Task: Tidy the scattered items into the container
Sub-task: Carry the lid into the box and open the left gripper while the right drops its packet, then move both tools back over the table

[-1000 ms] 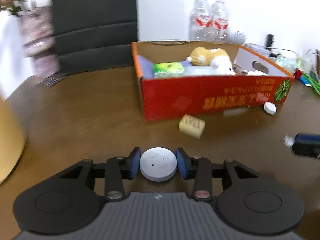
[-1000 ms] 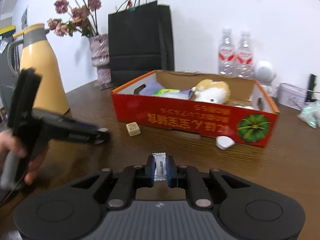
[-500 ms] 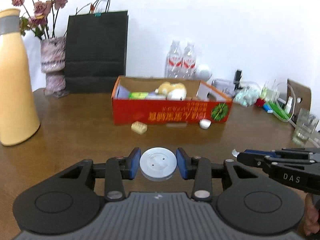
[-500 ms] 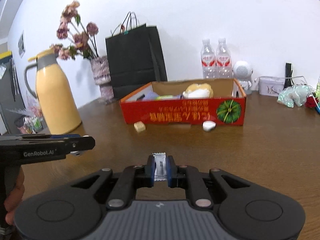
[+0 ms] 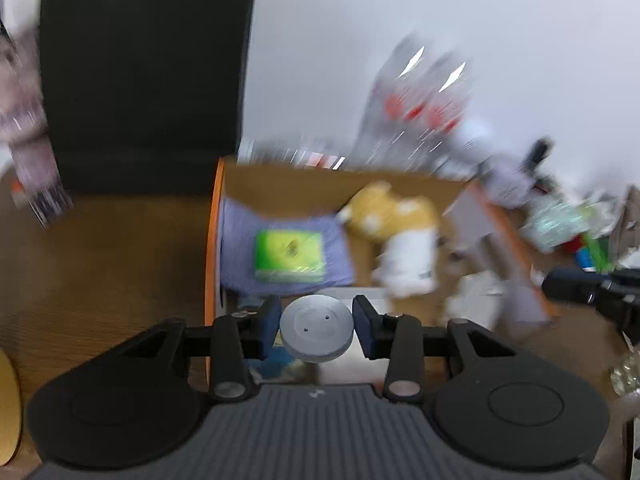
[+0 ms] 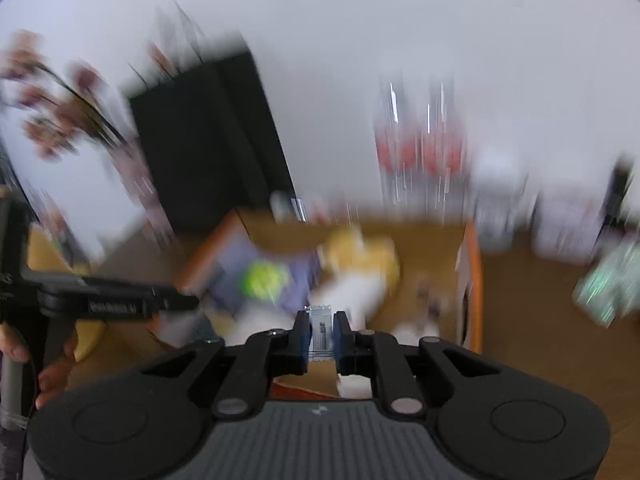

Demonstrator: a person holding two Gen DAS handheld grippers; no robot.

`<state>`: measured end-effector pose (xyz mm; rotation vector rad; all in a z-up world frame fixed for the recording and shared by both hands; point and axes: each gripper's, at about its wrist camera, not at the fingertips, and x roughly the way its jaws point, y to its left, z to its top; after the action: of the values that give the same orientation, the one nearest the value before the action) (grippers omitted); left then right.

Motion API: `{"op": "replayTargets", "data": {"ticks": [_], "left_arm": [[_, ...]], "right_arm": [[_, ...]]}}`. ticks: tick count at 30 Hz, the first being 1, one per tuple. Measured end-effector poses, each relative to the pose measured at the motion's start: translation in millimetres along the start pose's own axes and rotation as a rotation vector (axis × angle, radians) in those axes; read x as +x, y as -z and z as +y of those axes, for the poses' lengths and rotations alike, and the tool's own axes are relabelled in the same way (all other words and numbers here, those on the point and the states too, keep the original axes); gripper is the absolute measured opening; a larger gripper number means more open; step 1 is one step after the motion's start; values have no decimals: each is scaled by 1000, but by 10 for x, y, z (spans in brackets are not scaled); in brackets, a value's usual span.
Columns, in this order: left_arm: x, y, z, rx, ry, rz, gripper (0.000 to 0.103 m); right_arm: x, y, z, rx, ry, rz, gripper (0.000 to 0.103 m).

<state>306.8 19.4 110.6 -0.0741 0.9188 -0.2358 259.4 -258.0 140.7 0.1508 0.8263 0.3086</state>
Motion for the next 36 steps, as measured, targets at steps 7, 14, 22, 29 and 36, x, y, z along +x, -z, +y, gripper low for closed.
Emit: {"op": "replayTargets", "data": {"ticks": [7, 14, 22, 29, 36], "left_arm": [[501, -57, 82, 19, -43, 58, 52], [252, -158, 39, 33, -61, 40, 100], [-180, -203, -162, 19, -127, 77, 103], [-871, 40, -518, 112, -99, -33, 103], [-1668, 1028, -817, 226, -157, -447, 103]], "right_arm": [[1008, -114, -160, 74, 1, 237, 15], [987, -162, -114, 73, 54, 243, 69], [554, -222, -133, 99, 75, 301, 86], [-40, -92, 209, 49, 54, 213, 86], [-840, 523, 692, -101, 95, -185, 98]]}}
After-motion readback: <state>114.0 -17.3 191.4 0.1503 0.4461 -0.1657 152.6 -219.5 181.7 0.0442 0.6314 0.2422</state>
